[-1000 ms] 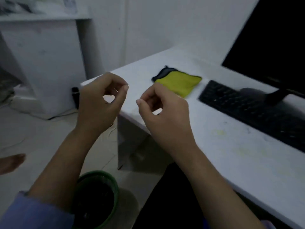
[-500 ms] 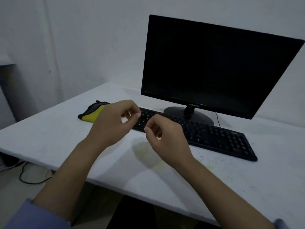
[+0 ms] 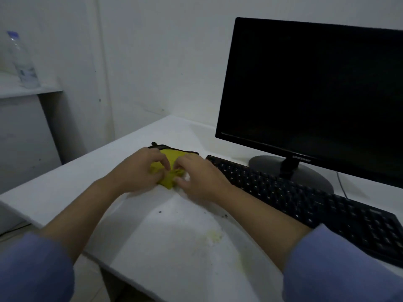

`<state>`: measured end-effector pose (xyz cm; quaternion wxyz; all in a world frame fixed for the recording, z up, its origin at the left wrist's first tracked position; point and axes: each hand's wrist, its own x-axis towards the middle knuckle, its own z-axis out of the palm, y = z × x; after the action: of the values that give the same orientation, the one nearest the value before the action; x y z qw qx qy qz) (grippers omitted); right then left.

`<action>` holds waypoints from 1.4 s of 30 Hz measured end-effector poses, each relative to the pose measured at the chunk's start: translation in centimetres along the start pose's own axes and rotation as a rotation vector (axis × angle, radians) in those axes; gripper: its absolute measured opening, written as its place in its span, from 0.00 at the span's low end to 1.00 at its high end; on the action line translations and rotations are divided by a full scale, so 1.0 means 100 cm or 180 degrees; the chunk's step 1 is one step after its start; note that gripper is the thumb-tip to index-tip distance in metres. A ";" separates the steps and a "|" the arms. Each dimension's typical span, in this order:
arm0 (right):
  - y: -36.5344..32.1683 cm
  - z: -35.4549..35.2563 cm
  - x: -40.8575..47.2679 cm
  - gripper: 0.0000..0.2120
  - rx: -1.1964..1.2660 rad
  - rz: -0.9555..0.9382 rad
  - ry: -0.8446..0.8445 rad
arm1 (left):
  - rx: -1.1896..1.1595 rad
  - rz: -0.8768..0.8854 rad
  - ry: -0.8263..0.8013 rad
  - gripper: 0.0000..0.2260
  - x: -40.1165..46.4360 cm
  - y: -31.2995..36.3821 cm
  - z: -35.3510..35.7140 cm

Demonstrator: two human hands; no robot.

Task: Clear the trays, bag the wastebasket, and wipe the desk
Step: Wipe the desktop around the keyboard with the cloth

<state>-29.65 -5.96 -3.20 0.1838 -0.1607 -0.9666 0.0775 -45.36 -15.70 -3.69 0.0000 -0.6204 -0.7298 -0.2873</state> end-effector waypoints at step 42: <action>-0.082 -0.162 -0.087 0.06 0.2202 -0.0569 0.0010 | -0.4131 0.1011 -0.0458 0.15 -0.080 0.139 -0.048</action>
<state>-18.13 -15.15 10.56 0.2348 -0.0039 -0.8932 0.3835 -32.62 -24.02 3.34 -0.3794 -0.6121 -0.3071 -0.6222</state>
